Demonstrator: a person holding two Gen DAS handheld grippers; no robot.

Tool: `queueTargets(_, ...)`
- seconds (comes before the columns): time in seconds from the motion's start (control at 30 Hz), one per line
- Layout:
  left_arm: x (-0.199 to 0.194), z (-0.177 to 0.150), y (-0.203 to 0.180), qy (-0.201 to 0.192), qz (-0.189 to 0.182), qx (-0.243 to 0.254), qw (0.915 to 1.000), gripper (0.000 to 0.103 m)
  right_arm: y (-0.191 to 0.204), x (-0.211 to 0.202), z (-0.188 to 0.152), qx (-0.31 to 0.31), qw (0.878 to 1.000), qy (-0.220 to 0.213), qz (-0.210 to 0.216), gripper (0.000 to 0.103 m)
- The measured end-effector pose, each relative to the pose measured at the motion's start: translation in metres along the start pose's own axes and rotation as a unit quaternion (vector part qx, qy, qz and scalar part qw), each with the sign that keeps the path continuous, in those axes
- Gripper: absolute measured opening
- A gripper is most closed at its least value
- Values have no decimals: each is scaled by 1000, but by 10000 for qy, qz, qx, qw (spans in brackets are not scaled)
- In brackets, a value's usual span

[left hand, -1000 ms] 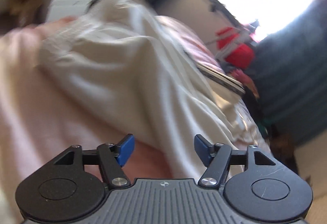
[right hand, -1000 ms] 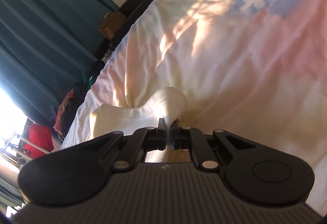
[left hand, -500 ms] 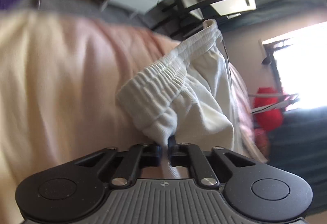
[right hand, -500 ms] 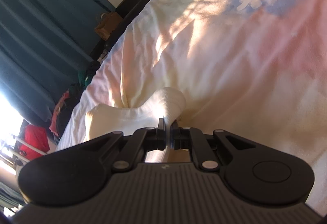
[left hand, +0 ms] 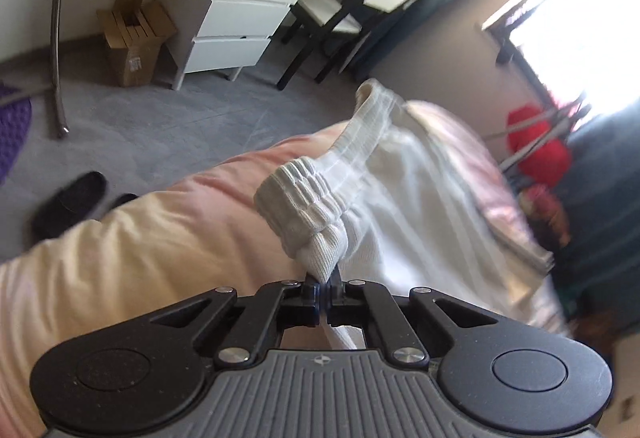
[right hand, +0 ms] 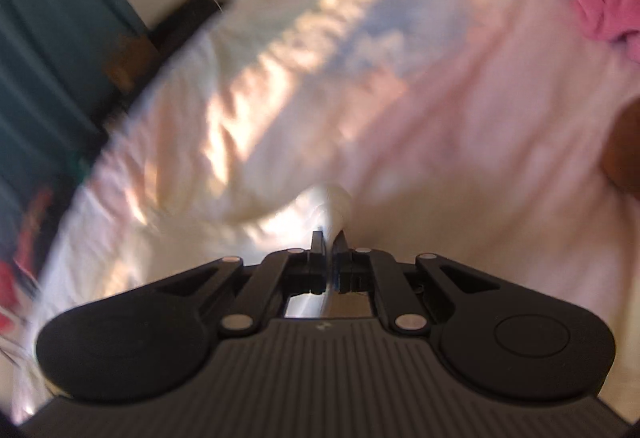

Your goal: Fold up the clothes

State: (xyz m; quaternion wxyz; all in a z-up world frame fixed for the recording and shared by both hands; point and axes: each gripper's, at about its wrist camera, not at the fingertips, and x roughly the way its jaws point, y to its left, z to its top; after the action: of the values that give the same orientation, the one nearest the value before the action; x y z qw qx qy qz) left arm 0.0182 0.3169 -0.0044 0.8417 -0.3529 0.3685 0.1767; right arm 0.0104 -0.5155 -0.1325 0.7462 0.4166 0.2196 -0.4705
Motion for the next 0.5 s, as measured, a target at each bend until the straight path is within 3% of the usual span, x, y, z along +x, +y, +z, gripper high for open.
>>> queueTargets(0.07, 10, -6, 0, 119, 288, 396, 9987, 9, -6, 7, -1, -79, 9997, 218, -49, 7)
queueTargets(0.13, 12, -13, -3, 106, 350, 694, 9969, 14, -6, 6, 0, -230, 9993, 307, 21, 10)
queueTargets(0.2, 8, -20, -7, 23, 375, 954, 9947, 26, -4, -2, 0, -430, 9984, 329, 173, 13)
queueTargets(0.27, 3, -25, -10, -145, 466, 1136, 9923, 57, -1, -12, 0, -635, 9973, 304, 219, 35)
queueTargets(0.3, -4, -29, -13, -322, 529, 1257, 9901, 63, 3, -20, -1, -757, 9964, 179, 348, 62)
queueTargets(0.33, -11, -34, -17, -514, 589, 1419, 9868, 72, 7, -29, -1, -878, 9950, 55, 477, 81)
queueTargets(0.37, -17, -39, -24, -689, 654, 1617, 9823, 81, 11, -38, -2, -999, 9931, -70, 606, 85)
queueTargets(0.5, -35, -57, -58, -1162, 661, 2276, 9645, 84, 32, -75, -7, -1487, 9808, -535, 1139, 84)
